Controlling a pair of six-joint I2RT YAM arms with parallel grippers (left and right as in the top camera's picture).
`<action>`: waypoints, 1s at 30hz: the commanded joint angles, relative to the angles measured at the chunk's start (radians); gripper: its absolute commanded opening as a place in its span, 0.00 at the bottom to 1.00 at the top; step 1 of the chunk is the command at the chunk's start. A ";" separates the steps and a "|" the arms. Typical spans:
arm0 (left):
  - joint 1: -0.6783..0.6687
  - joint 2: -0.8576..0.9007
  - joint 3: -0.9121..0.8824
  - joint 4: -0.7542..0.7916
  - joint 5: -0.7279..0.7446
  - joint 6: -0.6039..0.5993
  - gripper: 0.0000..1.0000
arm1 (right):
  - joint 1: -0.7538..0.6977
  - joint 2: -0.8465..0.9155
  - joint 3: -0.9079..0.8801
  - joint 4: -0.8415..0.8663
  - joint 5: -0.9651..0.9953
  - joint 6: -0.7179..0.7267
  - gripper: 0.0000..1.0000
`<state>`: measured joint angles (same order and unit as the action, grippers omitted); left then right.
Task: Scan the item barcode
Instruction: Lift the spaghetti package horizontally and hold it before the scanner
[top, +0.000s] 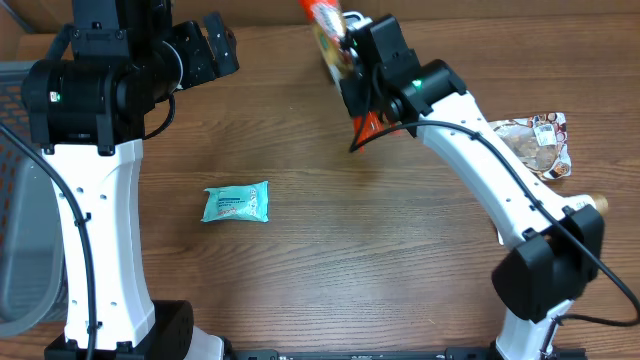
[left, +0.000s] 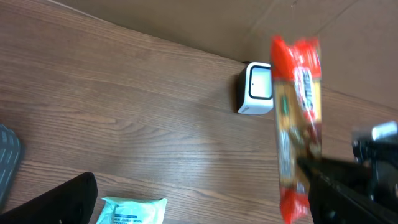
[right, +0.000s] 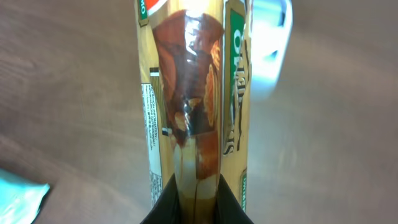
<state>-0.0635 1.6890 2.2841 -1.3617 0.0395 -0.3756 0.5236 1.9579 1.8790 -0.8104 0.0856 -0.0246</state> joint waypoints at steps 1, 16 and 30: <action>0.003 0.006 0.006 0.003 -0.010 -0.014 1.00 | 0.009 0.041 0.086 0.139 0.072 -0.219 0.04; 0.003 0.006 0.006 0.003 -0.010 -0.014 1.00 | -0.080 0.269 0.084 0.553 -0.090 -1.112 0.04; 0.003 0.006 0.006 0.003 -0.010 -0.014 1.00 | -0.114 0.356 0.084 0.745 -0.203 -1.163 0.04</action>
<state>-0.0635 1.6890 2.2841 -1.3617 0.0395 -0.3756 0.4038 2.3501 1.9129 -0.1291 -0.0494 -1.1858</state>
